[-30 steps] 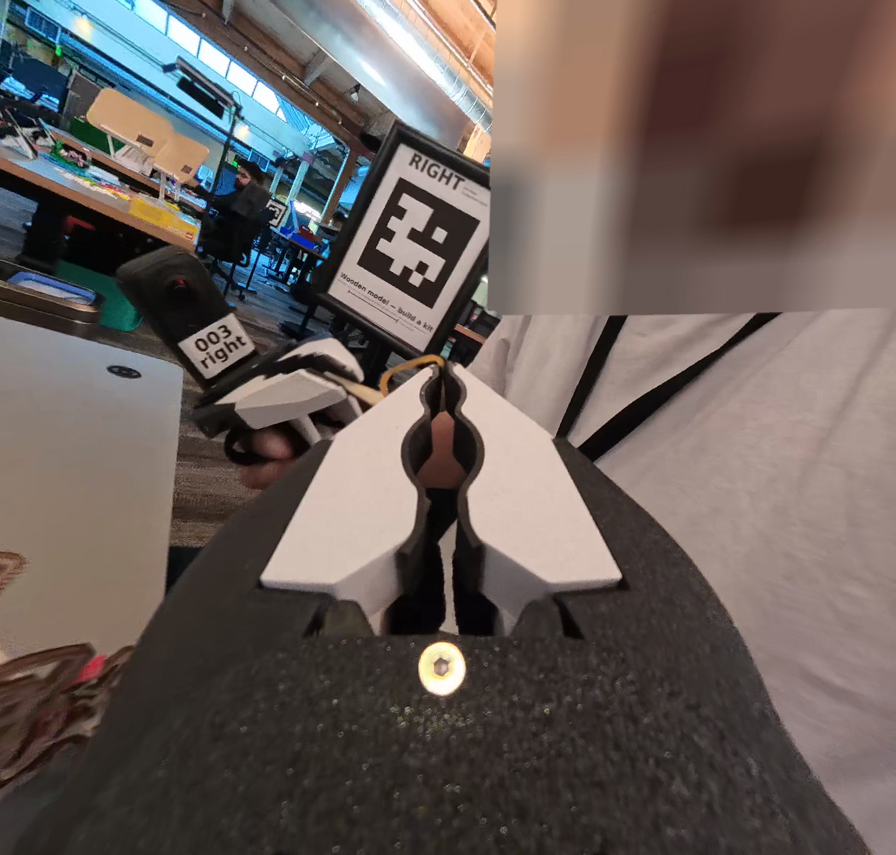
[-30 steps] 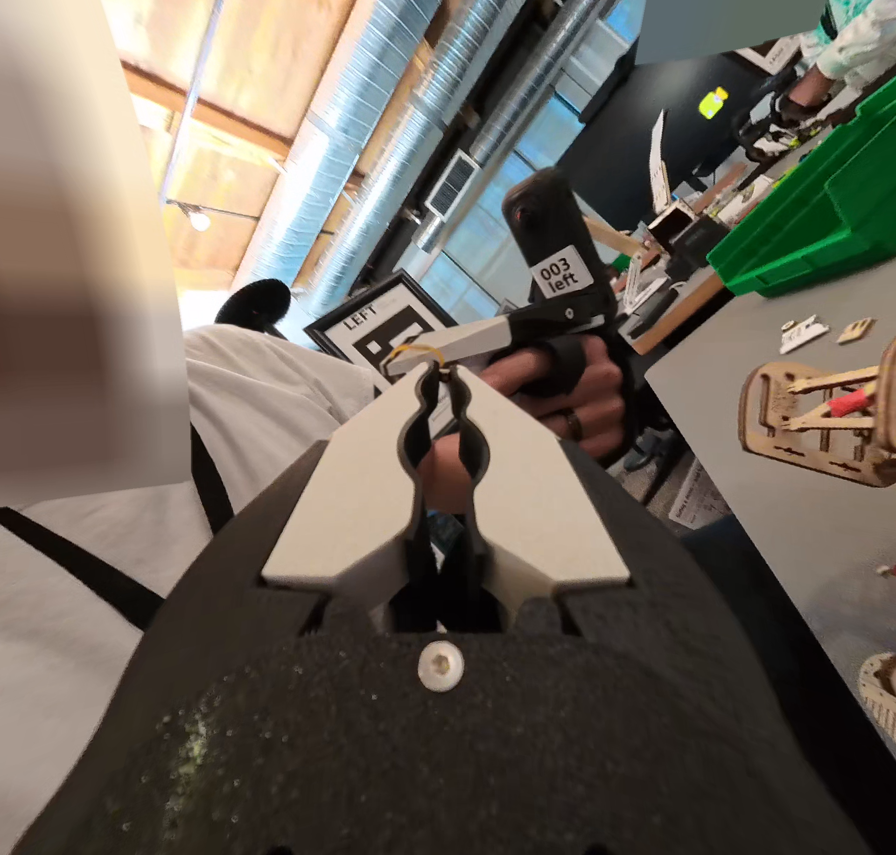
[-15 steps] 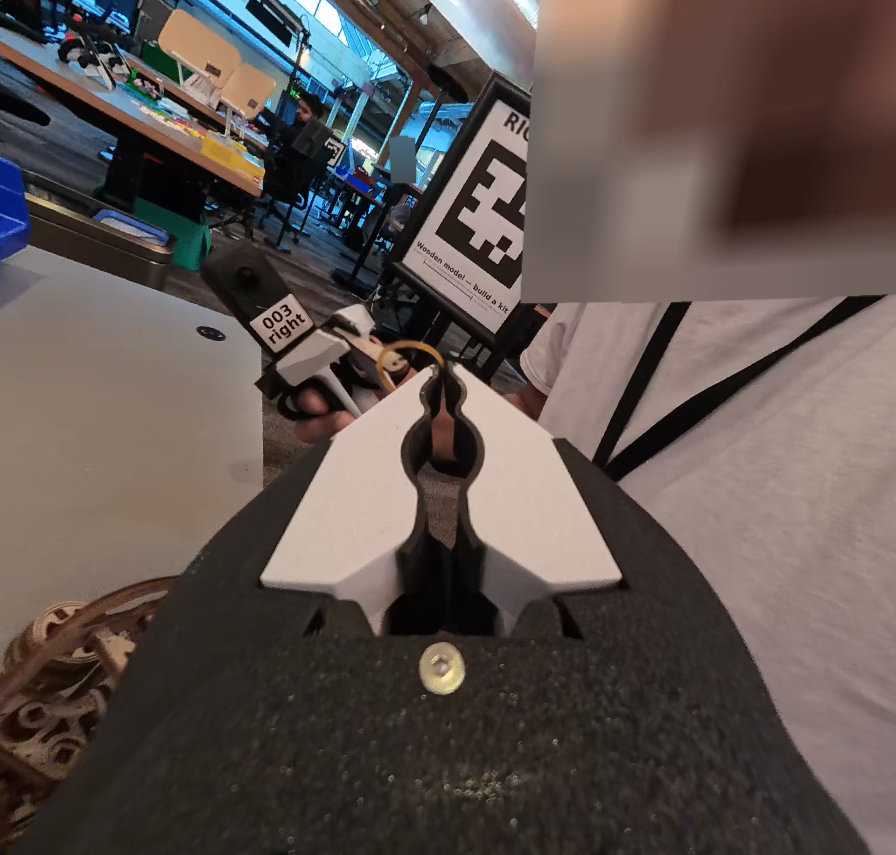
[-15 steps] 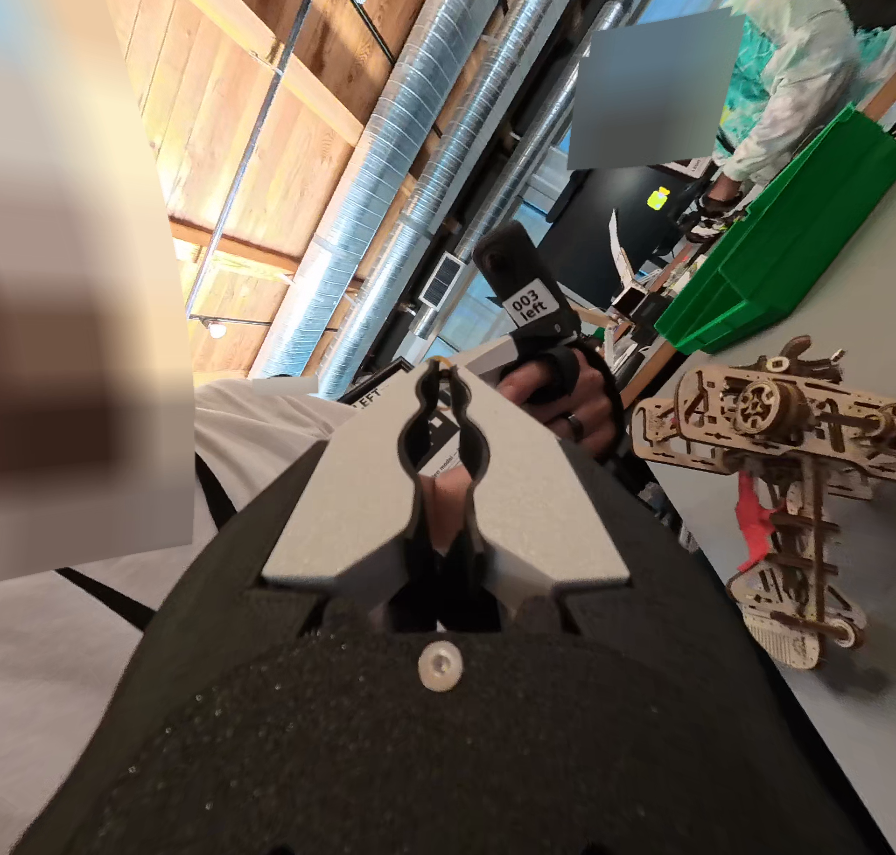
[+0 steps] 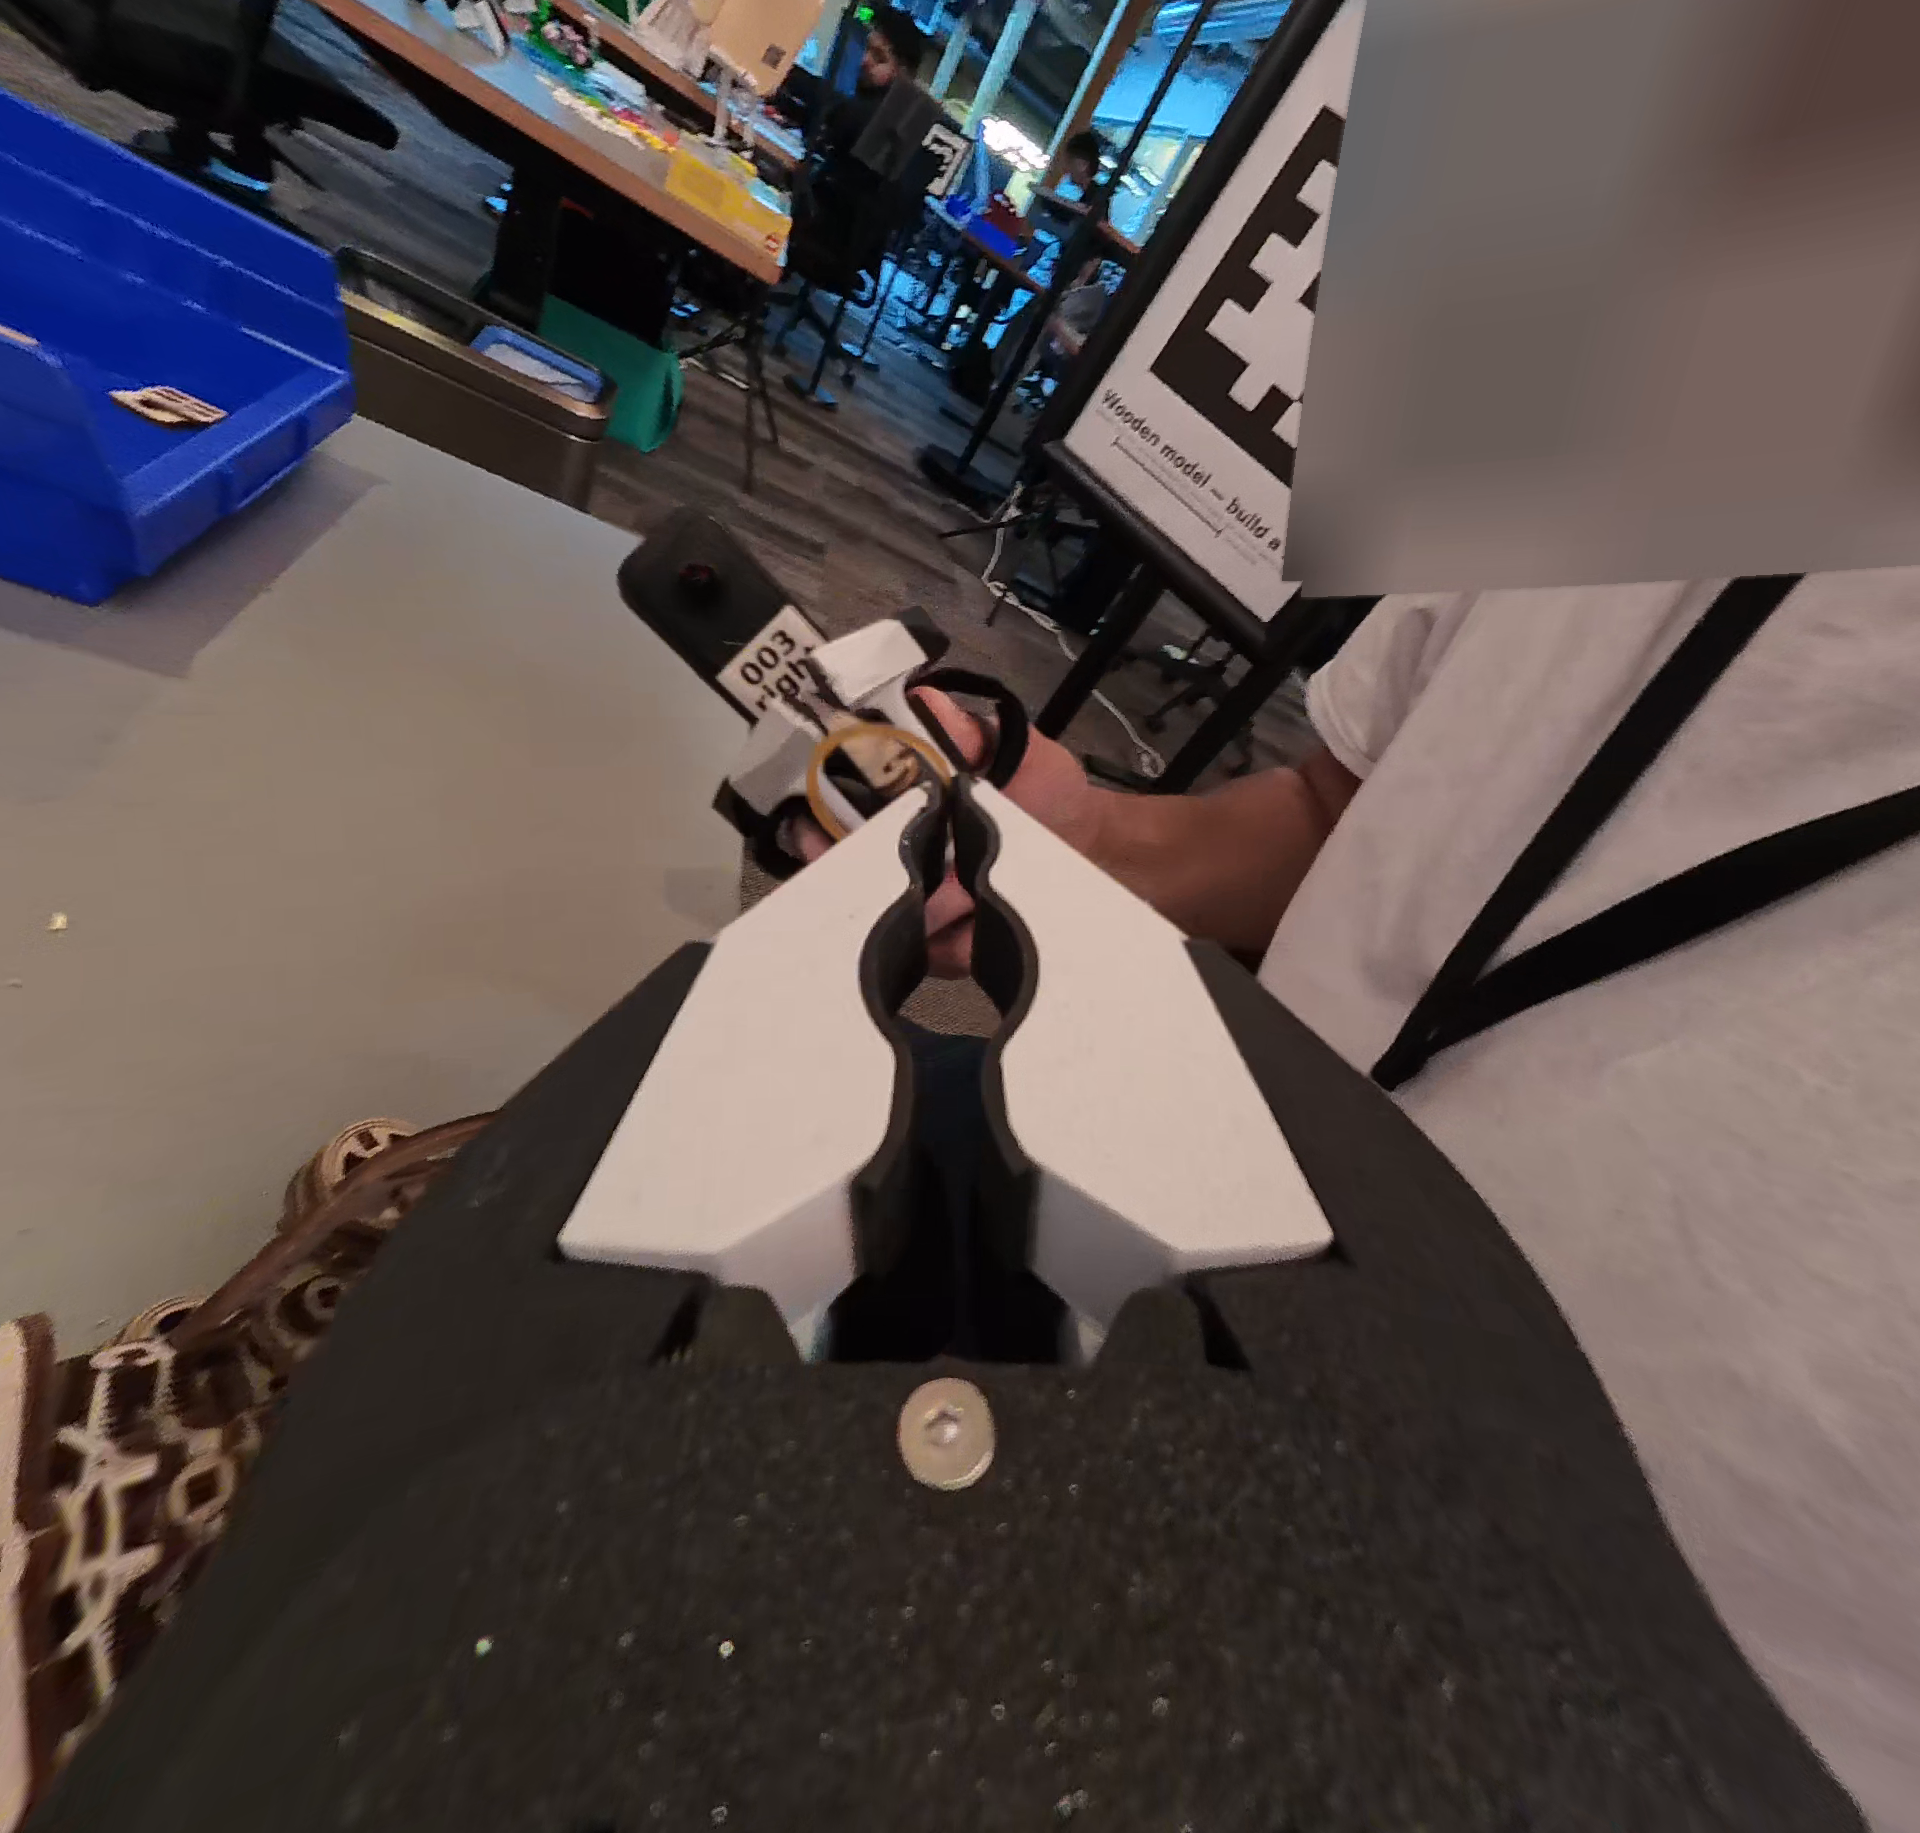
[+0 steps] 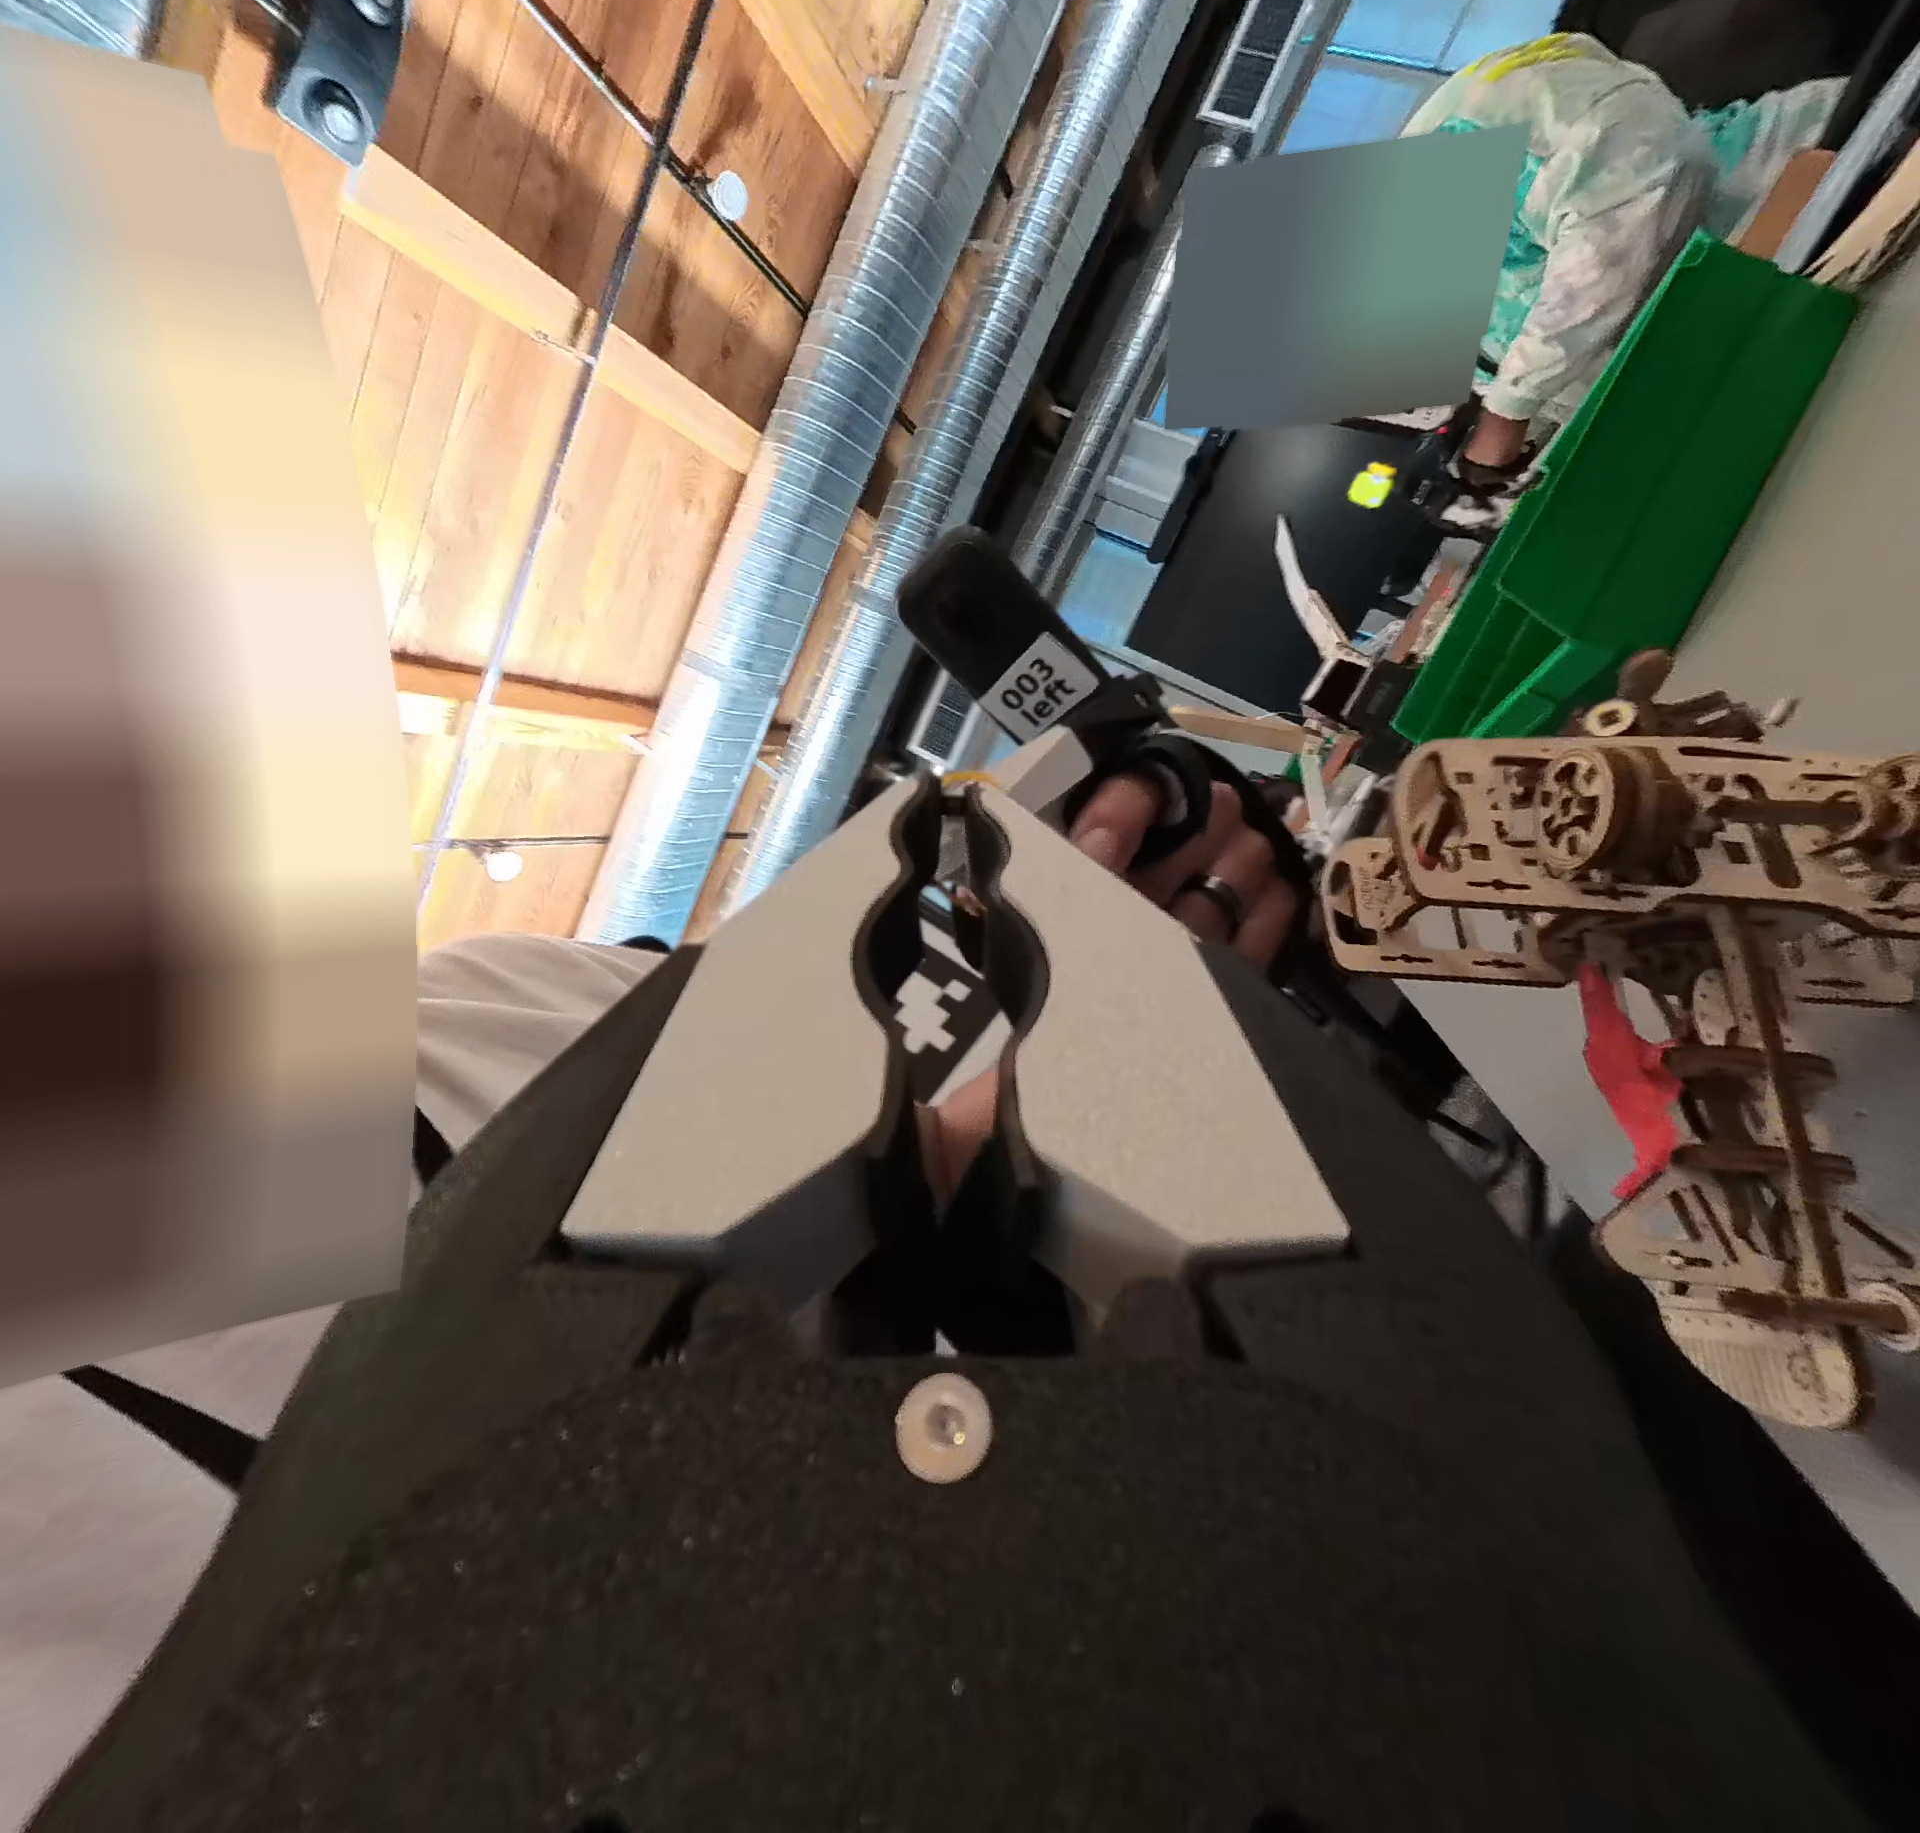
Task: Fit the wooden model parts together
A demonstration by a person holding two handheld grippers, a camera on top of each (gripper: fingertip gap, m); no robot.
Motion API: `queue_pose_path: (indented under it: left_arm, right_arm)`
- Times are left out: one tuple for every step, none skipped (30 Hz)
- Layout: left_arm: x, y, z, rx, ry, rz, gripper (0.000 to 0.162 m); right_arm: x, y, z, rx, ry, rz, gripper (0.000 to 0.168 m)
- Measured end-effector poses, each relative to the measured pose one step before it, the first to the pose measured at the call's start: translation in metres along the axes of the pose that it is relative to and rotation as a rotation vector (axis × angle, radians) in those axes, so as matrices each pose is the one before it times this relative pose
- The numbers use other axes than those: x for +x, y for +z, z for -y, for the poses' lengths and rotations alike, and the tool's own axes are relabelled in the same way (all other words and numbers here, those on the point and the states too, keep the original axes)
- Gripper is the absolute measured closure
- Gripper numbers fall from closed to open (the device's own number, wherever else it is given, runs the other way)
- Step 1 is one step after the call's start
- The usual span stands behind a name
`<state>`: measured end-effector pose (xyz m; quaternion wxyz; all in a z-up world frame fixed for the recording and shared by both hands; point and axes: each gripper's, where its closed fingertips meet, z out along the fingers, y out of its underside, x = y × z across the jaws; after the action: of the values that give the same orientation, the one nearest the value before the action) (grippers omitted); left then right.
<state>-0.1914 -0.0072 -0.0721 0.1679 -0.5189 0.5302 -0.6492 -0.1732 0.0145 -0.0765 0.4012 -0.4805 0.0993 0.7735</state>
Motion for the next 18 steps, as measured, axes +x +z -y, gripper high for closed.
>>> queue_pose_path:
  left_arm:
    - [-0.00275,0.00032,-0.00069,-0.0102,0.0073,0.0318,0.162]
    - [-0.00363,0.00054,-0.00128,-0.0131,0.0094,0.0369,0.162]
    - [-0.00378,0.00026,-0.00074,-0.0071,0.0132,0.0395,0.162]
    - [-0.00142,0.00014,-0.00020,-0.0030,0.0119,0.0247,0.162]
    - [0.00026,0.00053,-0.00103,-0.0091,0.0150,0.0173,0.162]
    - [-0.00114,0.00063,-0.00062,-0.0069,0.0161,0.0285,0.162]
    - [-0.00079,0.00049,-0.00067,-0.0071,0.0182,0.0266,0.162]
    - [-0.00071,0.00022,-0.00081,-0.0080,0.0174,0.0259,0.156]
    - [-0.00049,0.00012,-0.00062,-0.0063,0.0113,0.0228,0.147]
    - [0.00002,-0.00008,-0.00116,-0.0101,0.0097,0.0172,0.140]
    - [0.00032,-0.00078,-0.00089,-0.0079,0.0111,0.0155,0.136]
    - [0.00005,-0.00133,-0.00032,-0.0018,0.0094,0.0160,0.132]
    - [-0.00022,-0.00189,-0.00107,-0.0069,0.0097,0.0156,0.128]
    - [-0.00113,-0.00246,-0.00183,-0.0124,0.0130,0.0197,0.124]
    - [-0.00152,-0.00301,-0.00211,-0.0128,0.0158,0.0199,0.121]
    - [-0.00258,-0.00331,-0.00177,-0.0115,0.0236,0.0255,0.120]
    - [-0.00447,-0.00276,0.00004,-0.0022,0.0362,0.0372,0.119]
    - [-0.00295,-0.00114,0.00065,0.0018,0.0476,0.0289,0.116]
  right_arm:
    - [-0.00197,0.00082,-0.00014,0.0091,0.0279,0.0253,0.167]
    - [-0.00013,0.00035,-0.00012,0.0096,0.0270,0.0132,0.167]
    - [0.00082,0.00003,-0.00057,0.0065,0.0154,0.0067,0.166]
    - [0.00122,-0.00044,0.00017,0.0082,0.0153,0.0037,0.166]
    - [0.00103,-0.00044,0.00023,0.0054,0.0162,0.0036,0.167]
    - [0.00096,-0.00002,-0.00040,-0.0014,0.0109,0.0010,0.167]
    - [0.00071,-0.00027,0.00041,0.0028,0.0008,-0.0034,0.167]
    - [0.00101,-0.00044,0.00054,0.0031,-0.0036,-0.0103,0.167]
    - [0.00180,-0.00010,-0.00077,-0.0089,-0.0046,-0.0153,0.167]
    - [0.00247,0.00001,-0.00129,-0.0118,-0.0058,-0.0198,0.167]
    - [0.00089,-0.00028,0.00028,0.0005,-0.0077,-0.0113,0.167]
    - [0.00050,-0.00003,-0.00014,-0.0030,-0.0002,-0.0066,0.167]
    - [0.00081,-0.00014,-0.00026,-0.0050,-0.0006,-0.0091,0.167]
    - [0.00128,-0.00042,-0.00003,-0.0032,-0.0067,-0.0136,0.167]
    - [0.00232,-0.00038,-0.00039,-0.0055,-0.0068,-0.0208,0.167]
    - [0.00216,-0.00023,-0.00093,-0.0097,-0.0051,-0.0204,0.167]
    - [0.00200,-0.00001,-0.00114,-0.0113,-0.0079,-0.0230,0.167]
    - [0.00091,0.00042,-0.00127,-0.0113,-0.0163,-0.0203,0.167]
